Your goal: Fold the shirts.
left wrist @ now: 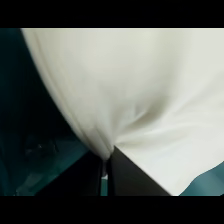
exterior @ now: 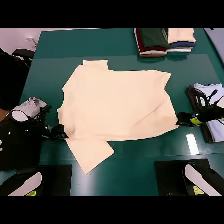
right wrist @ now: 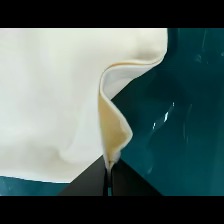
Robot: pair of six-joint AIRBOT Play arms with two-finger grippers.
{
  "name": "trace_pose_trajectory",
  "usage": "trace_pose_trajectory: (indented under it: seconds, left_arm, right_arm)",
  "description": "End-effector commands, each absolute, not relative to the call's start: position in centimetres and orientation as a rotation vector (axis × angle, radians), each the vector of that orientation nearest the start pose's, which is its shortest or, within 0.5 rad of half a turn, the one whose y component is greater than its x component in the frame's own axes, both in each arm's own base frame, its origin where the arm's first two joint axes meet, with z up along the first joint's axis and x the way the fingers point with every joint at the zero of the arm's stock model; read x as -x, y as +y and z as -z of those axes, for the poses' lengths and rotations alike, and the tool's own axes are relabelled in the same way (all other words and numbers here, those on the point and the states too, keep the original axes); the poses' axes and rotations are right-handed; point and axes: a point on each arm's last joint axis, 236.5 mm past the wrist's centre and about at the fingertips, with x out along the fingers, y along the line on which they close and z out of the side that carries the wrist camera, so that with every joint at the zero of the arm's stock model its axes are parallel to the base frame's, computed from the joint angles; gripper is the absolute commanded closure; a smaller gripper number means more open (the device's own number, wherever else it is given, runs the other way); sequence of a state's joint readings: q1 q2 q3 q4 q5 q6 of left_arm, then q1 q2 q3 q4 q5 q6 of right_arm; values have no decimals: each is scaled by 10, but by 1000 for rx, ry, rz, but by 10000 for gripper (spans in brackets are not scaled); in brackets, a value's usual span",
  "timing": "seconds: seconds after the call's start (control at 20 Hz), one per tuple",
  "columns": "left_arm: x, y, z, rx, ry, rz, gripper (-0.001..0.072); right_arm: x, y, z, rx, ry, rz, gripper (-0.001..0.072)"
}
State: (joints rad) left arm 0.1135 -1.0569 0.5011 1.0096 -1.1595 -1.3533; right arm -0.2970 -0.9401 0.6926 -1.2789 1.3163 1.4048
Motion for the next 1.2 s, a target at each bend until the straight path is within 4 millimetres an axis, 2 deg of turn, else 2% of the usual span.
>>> trace_pose_trajectory:
  seconds: [0.0, 0.05, 0.15, 0.25, 0.35, 0.4, 0.5, 0.6, 0.65, 0.75, 0.85, 0.9, 1.0, 1.05, 1.15]
  left_arm:
    - [-227, -99, 63, 530, 1521, 340, 684]
    - [-244, -97, 41, 503, 1447, 354, 684]
    - [-285, -93, -32, 445, 1220, 365, 684]
    - [-315, -88, -137, 360, 929, 379, 683]
    - [-322, -84, -255, 270, 632, 385, 683]
    - [-312, -85, -317, 225, 478, 392, 683]
    - [-278, -87, -427, 154, 200, 398, 683]
    - [-231, -89, -510, 90, -27, 396, 683]
    - [-209, -89, -539, 78, -112, 388, 683]
    - [-171, -86, -579, 63, -239, 360, 684]
    - [-150, -82, -598, 47, -306, 333, 684]
    - [-148, -77, -601, 57, -313, 315, 684]
    - [-163, -69, -589, 80, -256, 280, 684]
    - [-182, -67, -572, 102, -186, 277, 684]
    - [-227, -65, -525, 127, -9, 279, 684]
  right_arm:
    - [-236, -3, 25, -369, 1461, -58, 697]
    - [-243, -4, 14, -359, 1439, -62, 697]
    - [-263, -10, -24, -326, 1355, -69, 697]
    - [-293, -12, -87, -291, 1168, -81, 697]
    - [-316, -13, -173, -235, 916, -83, 697]
    - [-321, -12, -223, -203, 776, -85, 697]
    - [-311, -10, -317, -126, 529, -68, 697]
    - [-285, -5, -393, -60, 331, -52, 697]
    - [-270, 0, -425, -34, 247, -50, 697]
    - [-245, 8, -468, 5, 133, -47, 697]
    - [-227, 7, -493, 38, 67, -21, 697]
    - [-222, 3, -500, 54, 55, 6, 698]
    - [-220, -2, -502, 67, 87, 28, 698]
    - [-223, -7, -496, 73, 129, 38, 698]
    - [-248, -13, -472, 58, 244, 24, 698]
